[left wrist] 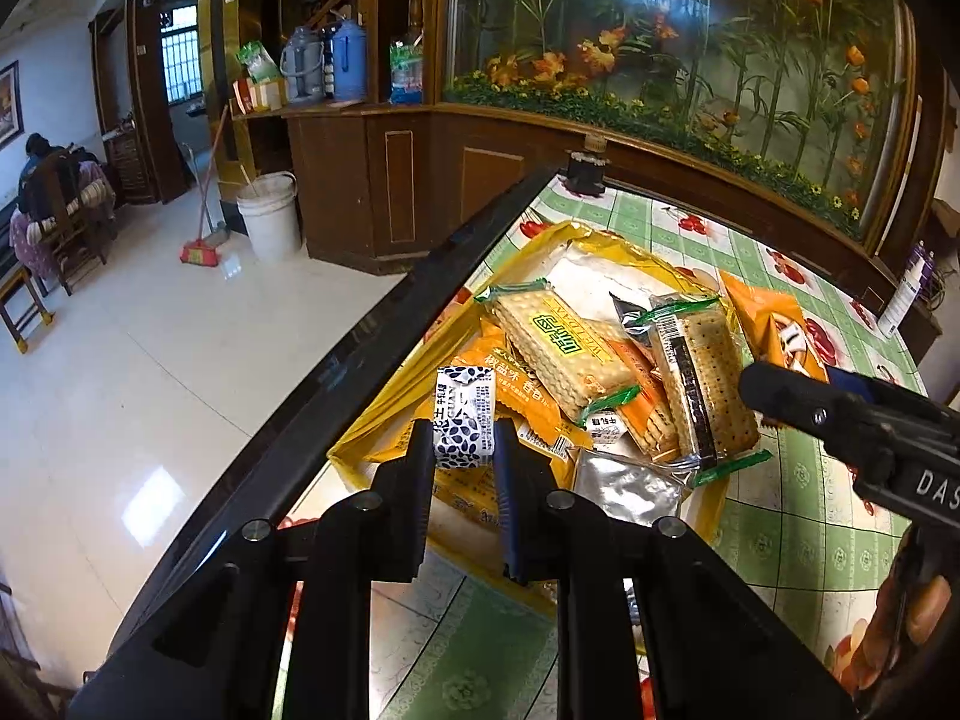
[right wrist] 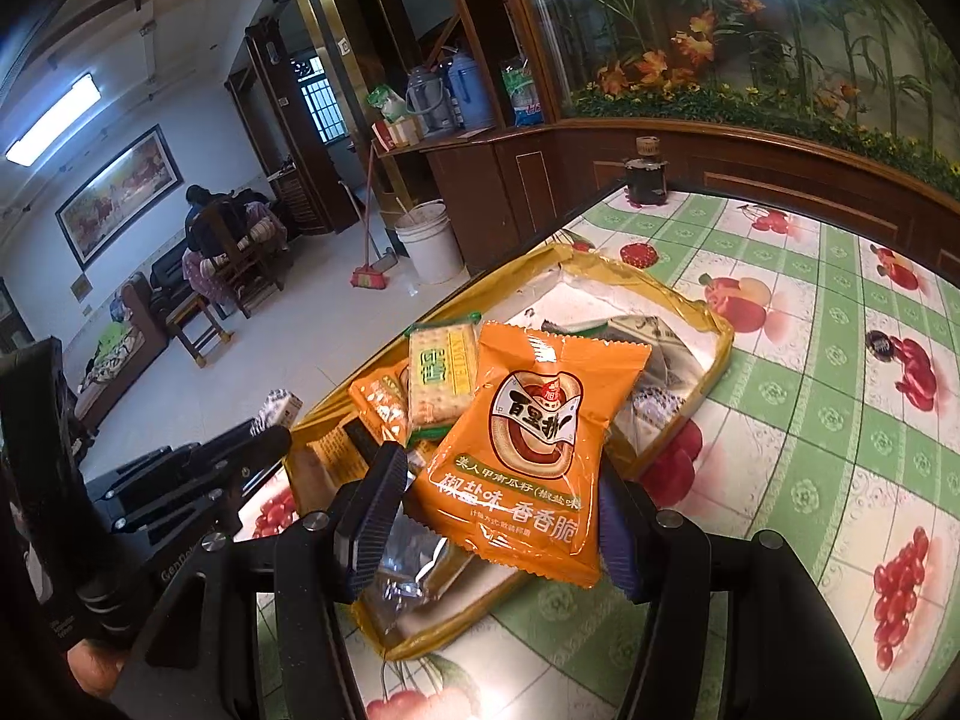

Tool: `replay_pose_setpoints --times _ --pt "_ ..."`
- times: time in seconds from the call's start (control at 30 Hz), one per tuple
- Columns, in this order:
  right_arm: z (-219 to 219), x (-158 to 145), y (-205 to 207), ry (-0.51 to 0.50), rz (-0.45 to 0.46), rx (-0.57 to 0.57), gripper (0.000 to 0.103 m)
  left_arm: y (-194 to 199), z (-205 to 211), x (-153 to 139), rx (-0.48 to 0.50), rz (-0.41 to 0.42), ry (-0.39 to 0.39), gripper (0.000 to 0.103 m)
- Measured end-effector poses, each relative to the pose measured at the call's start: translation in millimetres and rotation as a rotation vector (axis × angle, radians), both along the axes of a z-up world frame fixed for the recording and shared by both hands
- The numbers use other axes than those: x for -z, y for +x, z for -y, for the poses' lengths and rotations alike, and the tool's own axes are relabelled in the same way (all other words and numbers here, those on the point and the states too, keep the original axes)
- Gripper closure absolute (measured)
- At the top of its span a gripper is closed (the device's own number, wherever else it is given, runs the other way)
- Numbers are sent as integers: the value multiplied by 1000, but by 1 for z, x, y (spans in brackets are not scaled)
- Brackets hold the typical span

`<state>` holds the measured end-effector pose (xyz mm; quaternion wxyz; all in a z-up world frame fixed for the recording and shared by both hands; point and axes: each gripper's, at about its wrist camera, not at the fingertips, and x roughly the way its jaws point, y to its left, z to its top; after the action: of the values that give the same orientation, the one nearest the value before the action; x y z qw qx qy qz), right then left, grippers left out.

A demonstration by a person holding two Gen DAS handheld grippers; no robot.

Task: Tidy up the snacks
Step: 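Carry the orange candy bag and small white candy over the tray, then open both tools to drop the orange bag and white candy into the tray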

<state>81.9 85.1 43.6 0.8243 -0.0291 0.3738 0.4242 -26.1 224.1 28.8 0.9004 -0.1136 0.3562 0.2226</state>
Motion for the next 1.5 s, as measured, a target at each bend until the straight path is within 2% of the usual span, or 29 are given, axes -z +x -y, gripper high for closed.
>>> replay_pose_setpoints --times 0.1,0.17,0.5,0.73,1.0,1.5 --pt "-11 -1 12 -10 1 -2 43 12 -8 1 27 -13 -68 86" --pt "-19 -2 18 -18 5 -7 43 19 -10 -1 37 -14 -86 86" --pt "-62 -2 67 -55 6 0 43 50 5 0 86 -27 -55 86" --pt "-71 9 87 -74 -7 11 43 66 6 9 97 -41 -53 86" --pt "-76 24 96 -88 -26 9 43 72 16 14 106 -26 19 86" --pt "-87 34 98 -115 -34 -13 40 85 16 18 96 -34 38 86"
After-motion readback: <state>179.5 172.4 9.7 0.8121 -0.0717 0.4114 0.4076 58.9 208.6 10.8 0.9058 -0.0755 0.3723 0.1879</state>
